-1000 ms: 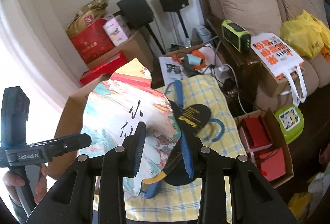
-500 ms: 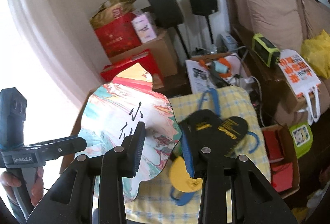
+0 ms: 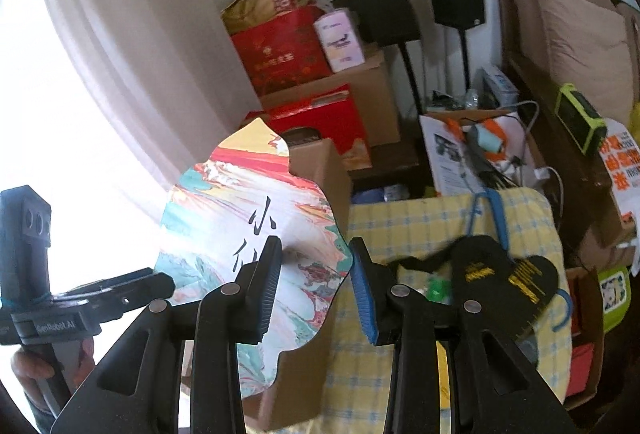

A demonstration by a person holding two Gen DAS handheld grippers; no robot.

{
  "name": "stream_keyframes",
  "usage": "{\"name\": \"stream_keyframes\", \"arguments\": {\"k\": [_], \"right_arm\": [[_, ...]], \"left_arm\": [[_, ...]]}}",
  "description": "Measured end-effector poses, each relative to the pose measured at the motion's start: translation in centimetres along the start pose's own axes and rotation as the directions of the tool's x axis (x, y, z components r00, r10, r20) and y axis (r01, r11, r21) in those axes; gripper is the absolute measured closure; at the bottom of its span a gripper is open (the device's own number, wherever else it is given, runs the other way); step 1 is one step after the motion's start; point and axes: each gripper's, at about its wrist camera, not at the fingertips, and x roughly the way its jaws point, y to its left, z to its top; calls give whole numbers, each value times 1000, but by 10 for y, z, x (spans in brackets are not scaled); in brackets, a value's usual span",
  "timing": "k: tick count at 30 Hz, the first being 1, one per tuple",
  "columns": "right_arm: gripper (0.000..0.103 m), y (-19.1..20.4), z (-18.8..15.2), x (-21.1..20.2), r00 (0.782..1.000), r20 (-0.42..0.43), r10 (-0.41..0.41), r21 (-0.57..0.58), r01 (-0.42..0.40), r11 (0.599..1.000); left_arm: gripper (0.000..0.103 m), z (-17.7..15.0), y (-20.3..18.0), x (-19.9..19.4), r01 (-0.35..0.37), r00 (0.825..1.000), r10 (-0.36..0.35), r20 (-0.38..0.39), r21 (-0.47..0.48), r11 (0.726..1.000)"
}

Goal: Organize objects
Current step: 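Lift the fan up off the black insoles with the left tool, then carry the fan over the cardboard box and lower it inside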

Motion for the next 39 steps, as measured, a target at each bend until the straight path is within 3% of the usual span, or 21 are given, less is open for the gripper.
{"name": "stream_keyframes", "arguments": {"k": [19, 27, 39], "right_arm": [[67, 33, 54, 76, 998, -60, 5, -37, -7, 999], [66, 25, 70, 127, 989, -128, 75, 14, -73, 997], [66, 26, 83, 185, 986, -161, 52, -51, -61, 997]], "left_arm": [[25, 49, 61, 24, -4, 1000, 6, 18, -99, 995], [25, 69, 86, 48, -27, 999, 31, 25, -131, 991], [25, 70, 99, 89, -90, 996, 92, 11, -120, 989]]}}
